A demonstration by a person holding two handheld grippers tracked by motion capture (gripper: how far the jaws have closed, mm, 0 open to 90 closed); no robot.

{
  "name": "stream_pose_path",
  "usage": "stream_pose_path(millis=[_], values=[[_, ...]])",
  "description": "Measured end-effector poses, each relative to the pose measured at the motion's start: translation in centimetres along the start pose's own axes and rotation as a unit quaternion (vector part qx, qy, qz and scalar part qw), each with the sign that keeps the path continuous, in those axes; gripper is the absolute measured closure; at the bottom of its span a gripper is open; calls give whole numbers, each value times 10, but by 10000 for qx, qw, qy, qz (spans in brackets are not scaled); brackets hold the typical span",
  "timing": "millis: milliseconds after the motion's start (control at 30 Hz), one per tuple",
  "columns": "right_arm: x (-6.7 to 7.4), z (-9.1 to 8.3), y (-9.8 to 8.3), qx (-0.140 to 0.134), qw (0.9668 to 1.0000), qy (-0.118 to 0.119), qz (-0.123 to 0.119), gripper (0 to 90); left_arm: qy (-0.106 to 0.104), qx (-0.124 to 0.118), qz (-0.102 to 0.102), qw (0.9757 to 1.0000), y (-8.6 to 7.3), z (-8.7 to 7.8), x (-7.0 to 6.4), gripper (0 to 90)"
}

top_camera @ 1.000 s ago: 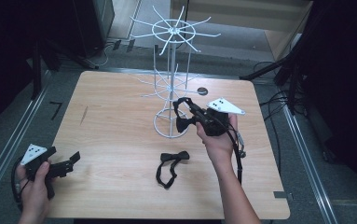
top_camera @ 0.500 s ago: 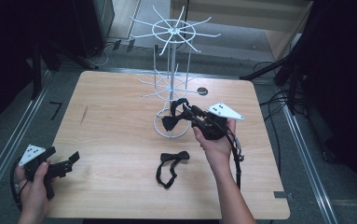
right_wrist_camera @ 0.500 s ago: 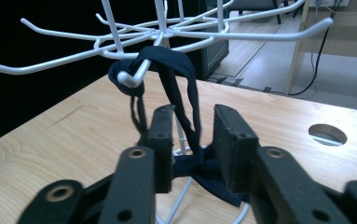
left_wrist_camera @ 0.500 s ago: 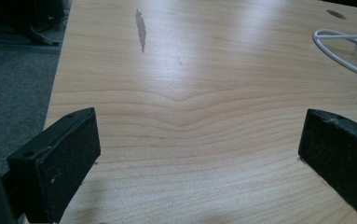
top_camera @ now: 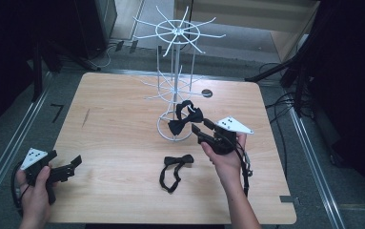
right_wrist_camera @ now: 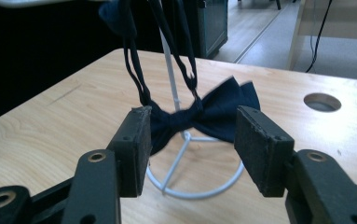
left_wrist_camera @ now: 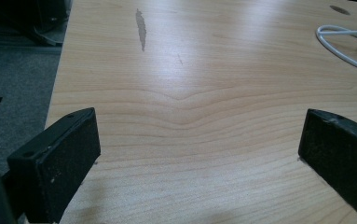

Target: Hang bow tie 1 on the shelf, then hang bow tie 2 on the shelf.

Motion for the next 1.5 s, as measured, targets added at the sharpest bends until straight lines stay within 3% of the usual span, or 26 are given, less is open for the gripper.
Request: stream_pose_path(millis=[267, 467, 567, 800, 1133, 1233, 1400, 1500], values=[[-1, -3, -30, 246, 9997, 54, -46, 494, 33, 32, 43, 10000, 0, 0, -1, 0], [6, 1, -45, 486, 9986, 174, -77, 502, -15, 42, 38, 10000, 0, 0, -1, 0], [16, 9, -54, 681, 9971, 272, -214, 503, -25, 19, 19, 10000, 0, 0, 0, 0], [27, 19, -63, 934, 9938, 425, -429, 489, -36, 23, 16, 10000, 0, 0, 0, 0], [32, 29, -72, 1199, 9900, 529, -521, 495, -35, 40, 28, 10000, 0, 0, 0, 0], [35, 31, -73, 1255, 9879, 763, -492, 531, -23, 39, 34, 10000, 0, 0, 0, 0], [42, 35, -77, 1438, 9838, 730, -779, 535, -40, 46, 31, 10000, 0, 0, 0, 0], [43, 37, -78, 1501, 9828, 691, -824, 535, -42, 44, 30, 10000, 0, 0, 0, 0]])
Point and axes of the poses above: each handheld gripper's, and its own axes: z roughly forward along the jaws, y roughly out of its top, x roughly to its left, the point moved 4 cm from there along z, roughly forward along the jaws, and after that the axes turned 13 degrees about x, right-handed, at the moved point
